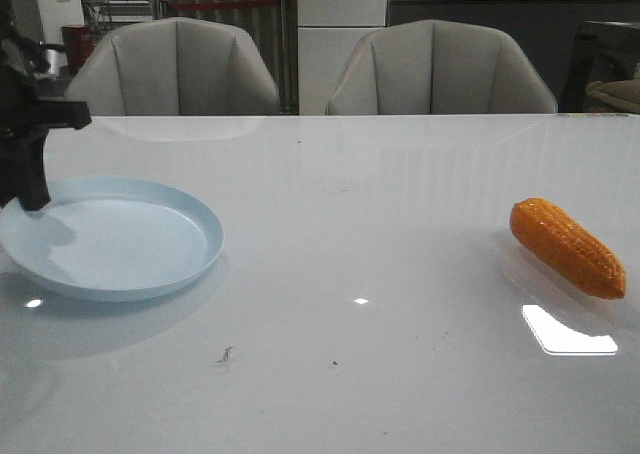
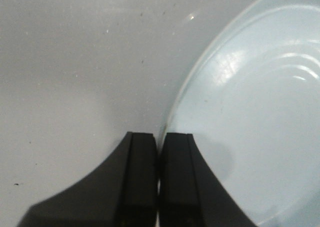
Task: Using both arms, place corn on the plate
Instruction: 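Grip the plate rim with the left gripper and lift it, then carry the plate to the table center and set it down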
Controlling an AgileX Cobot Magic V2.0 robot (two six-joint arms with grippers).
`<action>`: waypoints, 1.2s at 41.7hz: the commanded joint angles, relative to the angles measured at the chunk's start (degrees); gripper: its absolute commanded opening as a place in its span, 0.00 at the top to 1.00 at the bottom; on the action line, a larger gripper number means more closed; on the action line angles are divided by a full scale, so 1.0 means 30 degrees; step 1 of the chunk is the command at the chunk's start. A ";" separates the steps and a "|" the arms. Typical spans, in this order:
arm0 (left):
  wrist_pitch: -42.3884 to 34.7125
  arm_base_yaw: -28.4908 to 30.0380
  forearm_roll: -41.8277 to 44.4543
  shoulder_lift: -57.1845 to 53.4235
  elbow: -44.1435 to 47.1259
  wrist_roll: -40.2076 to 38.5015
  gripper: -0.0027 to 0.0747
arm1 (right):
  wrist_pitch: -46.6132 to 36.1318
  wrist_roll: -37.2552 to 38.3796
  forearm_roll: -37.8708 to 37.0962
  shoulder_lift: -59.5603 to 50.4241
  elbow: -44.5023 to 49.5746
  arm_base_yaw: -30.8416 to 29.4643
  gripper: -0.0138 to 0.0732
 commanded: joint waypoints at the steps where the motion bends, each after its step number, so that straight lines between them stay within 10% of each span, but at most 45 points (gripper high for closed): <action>1: 0.0997 -0.0113 -0.0974 -0.1044 -0.1999 0.0109 0.84 | -0.1276 -0.0039 -0.0149 -0.0072 -0.0709 -0.0102 0.33; 16: 0.1826 -0.1069 -0.5769 -0.1044 -0.5124 0.0326 0.84 | -0.1276 -0.0039 -0.0149 -0.0072 -0.0709 -0.0102 0.33; 50: 0.1858 -0.6122 -0.4139 0.2343 -0.5009 0.0408 0.84 | -0.1187 -0.0039 -0.0149 -0.0072 -0.0709 -0.0102 0.33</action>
